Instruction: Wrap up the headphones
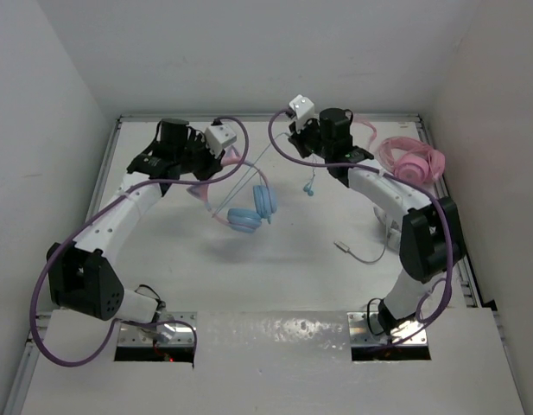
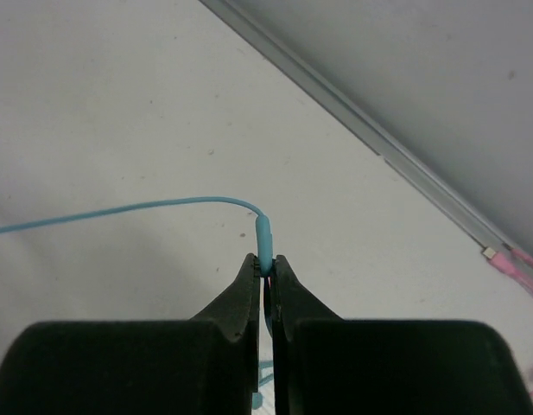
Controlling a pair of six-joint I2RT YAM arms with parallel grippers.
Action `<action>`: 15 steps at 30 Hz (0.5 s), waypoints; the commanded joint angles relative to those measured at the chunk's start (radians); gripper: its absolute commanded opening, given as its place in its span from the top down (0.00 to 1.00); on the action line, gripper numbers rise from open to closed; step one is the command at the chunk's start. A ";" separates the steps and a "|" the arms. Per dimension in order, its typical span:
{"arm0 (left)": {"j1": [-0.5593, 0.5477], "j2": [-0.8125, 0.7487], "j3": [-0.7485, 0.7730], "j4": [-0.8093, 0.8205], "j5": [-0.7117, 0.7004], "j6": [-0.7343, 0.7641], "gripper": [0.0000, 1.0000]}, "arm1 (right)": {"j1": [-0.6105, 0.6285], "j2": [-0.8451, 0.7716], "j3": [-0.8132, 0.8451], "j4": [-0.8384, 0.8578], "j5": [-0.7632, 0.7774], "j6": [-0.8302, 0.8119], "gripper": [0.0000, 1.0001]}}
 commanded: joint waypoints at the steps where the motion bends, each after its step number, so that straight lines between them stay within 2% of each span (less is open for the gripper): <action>1: -0.007 -0.025 0.073 0.029 0.059 -0.069 1.00 | -0.008 0.013 -0.031 0.076 -0.082 0.048 1.00; 4: -0.007 -0.023 0.087 0.038 0.031 -0.089 1.00 | -0.009 0.015 -0.071 0.070 -0.137 0.080 0.98; 5: -0.007 -0.025 0.087 0.044 0.020 -0.097 1.00 | -0.009 0.013 -0.081 0.065 -0.145 0.086 0.92; 6: -0.007 -0.023 0.087 0.047 0.013 -0.102 1.00 | -0.009 0.010 -0.091 0.061 -0.154 0.089 0.80; 7: -0.007 -0.022 0.087 0.056 0.004 -0.108 1.00 | -0.009 0.002 -0.107 0.053 -0.169 0.088 0.60; 9: -0.007 -0.017 0.090 0.068 -0.016 -0.125 1.00 | -0.009 -0.020 -0.125 0.012 -0.183 0.075 0.47; 13: -0.007 -0.007 0.092 0.102 -0.105 -0.169 1.00 | -0.009 -0.103 -0.189 -0.027 -0.170 0.078 0.40; 14: -0.007 0.000 0.092 0.108 -0.127 -0.180 1.00 | -0.009 -0.123 -0.206 -0.024 -0.160 0.083 0.30; 15: -0.007 0.003 0.093 0.117 -0.142 -0.182 1.00 | -0.009 -0.146 -0.235 -0.021 -0.148 0.095 0.24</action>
